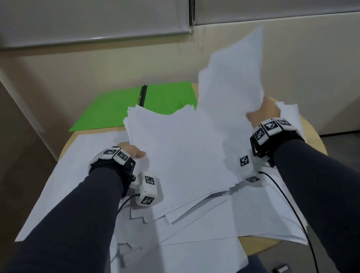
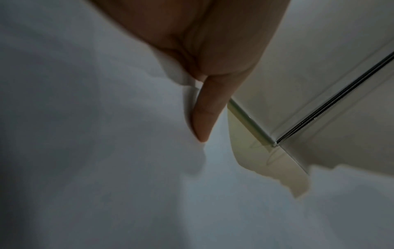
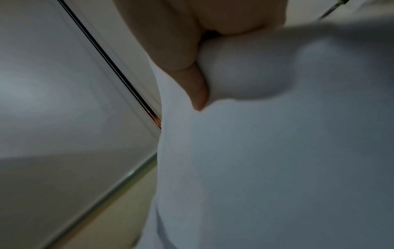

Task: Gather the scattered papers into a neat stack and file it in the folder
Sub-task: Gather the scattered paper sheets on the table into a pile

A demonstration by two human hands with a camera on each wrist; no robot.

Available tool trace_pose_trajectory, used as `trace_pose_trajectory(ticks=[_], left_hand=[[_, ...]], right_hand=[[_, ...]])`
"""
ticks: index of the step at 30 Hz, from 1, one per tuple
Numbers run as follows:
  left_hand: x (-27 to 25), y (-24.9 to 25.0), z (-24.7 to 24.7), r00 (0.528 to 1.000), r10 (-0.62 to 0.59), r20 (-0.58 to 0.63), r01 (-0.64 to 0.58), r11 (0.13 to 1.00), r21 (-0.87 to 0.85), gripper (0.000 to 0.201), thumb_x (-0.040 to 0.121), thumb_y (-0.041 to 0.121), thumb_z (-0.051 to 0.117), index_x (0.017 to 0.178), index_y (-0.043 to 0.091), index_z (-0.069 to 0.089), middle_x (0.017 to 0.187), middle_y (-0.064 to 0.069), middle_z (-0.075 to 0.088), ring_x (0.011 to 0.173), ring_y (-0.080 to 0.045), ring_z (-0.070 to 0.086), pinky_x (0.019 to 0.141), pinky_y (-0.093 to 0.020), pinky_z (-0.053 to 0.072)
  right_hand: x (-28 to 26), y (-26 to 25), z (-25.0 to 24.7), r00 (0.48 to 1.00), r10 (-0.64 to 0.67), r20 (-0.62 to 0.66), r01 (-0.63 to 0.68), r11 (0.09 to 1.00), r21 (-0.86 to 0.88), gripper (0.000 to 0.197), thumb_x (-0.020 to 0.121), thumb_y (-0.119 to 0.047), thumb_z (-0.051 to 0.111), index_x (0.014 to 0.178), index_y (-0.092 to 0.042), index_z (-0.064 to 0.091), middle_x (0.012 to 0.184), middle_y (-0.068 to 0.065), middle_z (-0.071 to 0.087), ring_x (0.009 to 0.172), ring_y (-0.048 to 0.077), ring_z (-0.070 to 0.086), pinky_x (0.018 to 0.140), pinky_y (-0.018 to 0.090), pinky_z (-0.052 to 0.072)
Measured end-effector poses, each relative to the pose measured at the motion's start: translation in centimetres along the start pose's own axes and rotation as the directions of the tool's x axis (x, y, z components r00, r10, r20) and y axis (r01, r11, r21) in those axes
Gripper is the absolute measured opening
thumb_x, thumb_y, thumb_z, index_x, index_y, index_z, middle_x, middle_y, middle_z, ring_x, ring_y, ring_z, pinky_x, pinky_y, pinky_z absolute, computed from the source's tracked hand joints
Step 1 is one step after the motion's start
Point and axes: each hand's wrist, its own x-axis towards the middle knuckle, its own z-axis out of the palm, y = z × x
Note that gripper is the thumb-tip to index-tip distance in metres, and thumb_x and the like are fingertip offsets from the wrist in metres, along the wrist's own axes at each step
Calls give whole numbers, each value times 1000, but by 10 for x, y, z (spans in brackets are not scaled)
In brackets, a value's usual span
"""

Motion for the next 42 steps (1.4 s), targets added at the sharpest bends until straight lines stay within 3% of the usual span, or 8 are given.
trace_pose_trajectory(ticks=[5,8,12,18,26,31,36,42], left_hand=[[-3,5,3,999,49,11,-49,999,-10,55,88,24,63,135,2,46,140,-15,50,129,-32,46,110,-39,35],[0,5,3,999,42,5,-42,996,-76,53,86,20,66,132,2,49,137,-16,52,126,-32,50,109,-39,37],[-2,2,8,999,38,-19,-42,938,-345,49,90,21,60,131,-3,49,135,-22,52,125,-35,51,97,-32,43],[1,-5,7,985,79,154,57,695,-717,71,80,66,52,132,18,51,135,-1,56,122,-26,55,99,-34,46],[-5,-1,-10,999,-15,41,22,983,-182,69,74,32,77,128,-1,50,134,-13,54,122,-30,52,100,-31,40],[-3,-2,-13,998,-5,67,14,991,-133,57,74,31,77,121,4,58,131,-10,57,100,-23,52,86,-26,38],[-12,6,-10,995,26,94,-14,992,-125,47,86,22,65,129,5,54,138,-14,50,111,-25,51,88,-26,39],[-25,11,-10,997,57,59,-54,997,-54,46,92,19,56,136,8,46,145,-10,43,135,-27,39,106,-24,30]], right_hand=[[-11,-39,-10,961,42,-273,192,611,768,66,85,4,62,142,5,30,125,0,44,116,7,44,80,-10,26],[-7,-42,0,980,117,-164,86,491,867,59,83,-4,68,135,2,40,121,7,55,110,18,56,81,4,42],[-5,-23,28,927,-122,356,-9,939,344,53,80,-23,73,127,-5,55,123,5,61,111,19,57,83,16,40],[-34,-14,57,700,-82,710,240,962,-126,73,52,-32,83,118,-12,59,116,6,67,109,27,62,102,41,45],[27,43,7,949,123,289,96,762,-640,40,85,-29,59,118,-7,60,135,20,50,123,40,49,97,48,44],[22,58,-27,894,273,356,67,703,-708,46,88,-15,61,131,-3,48,141,17,45,128,36,45,50,20,45],[-7,29,-42,911,295,290,-18,728,-685,46,95,-31,52,131,-4,47,138,18,46,130,33,43,104,39,36],[6,32,-25,875,384,296,-167,812,-560,61,70,-32,80,119,0,59,110,14,63,98,31,60,84,35,46]])
